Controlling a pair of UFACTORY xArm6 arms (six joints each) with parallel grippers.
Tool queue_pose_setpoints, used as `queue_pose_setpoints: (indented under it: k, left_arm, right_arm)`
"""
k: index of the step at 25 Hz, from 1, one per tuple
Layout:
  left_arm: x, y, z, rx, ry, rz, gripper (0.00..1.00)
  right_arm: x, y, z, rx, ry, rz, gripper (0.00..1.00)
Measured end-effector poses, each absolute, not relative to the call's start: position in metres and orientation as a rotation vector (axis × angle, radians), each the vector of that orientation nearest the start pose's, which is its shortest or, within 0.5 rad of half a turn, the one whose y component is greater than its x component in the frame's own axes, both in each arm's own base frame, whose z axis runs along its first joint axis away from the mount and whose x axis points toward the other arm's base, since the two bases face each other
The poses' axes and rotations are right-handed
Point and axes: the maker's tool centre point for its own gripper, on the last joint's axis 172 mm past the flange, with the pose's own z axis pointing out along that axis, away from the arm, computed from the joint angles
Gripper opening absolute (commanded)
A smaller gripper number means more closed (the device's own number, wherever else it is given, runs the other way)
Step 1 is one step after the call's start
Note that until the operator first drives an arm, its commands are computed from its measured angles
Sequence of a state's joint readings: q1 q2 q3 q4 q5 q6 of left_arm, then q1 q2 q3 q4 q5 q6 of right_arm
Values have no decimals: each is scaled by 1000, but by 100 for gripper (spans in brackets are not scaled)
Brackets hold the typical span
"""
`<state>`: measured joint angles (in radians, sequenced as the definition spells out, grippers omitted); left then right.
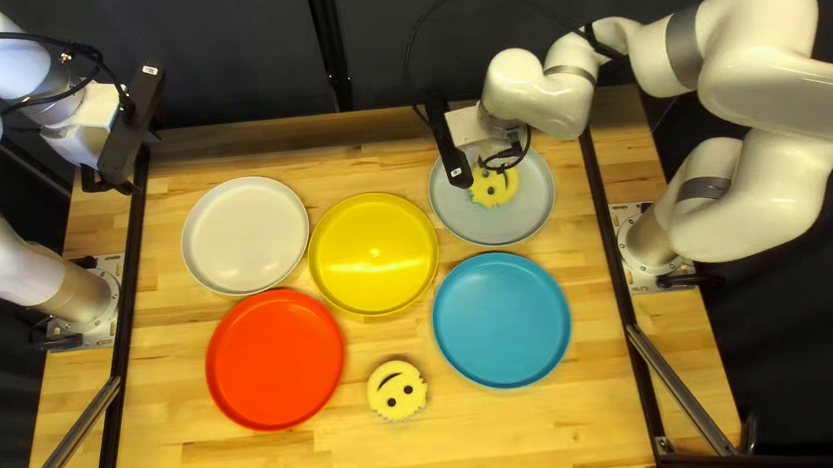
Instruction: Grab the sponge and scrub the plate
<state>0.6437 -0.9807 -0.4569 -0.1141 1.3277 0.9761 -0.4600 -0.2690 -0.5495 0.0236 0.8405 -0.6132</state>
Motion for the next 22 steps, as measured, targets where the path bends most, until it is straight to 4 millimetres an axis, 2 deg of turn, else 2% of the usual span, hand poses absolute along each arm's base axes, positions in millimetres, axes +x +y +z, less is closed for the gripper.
queue_pose_setpoints:
  k: [5, 22]
  left_arm:
    - [215, 127, 244, -3092, 485, -246, 100]
    - [215, 127, 244, -3092, 485, -246, 100]
  right_arm:
    - [324, -134, 117, -3061, -210, -28, 0]
    - [324, -132, 119, -3057, -215, -42, 0]
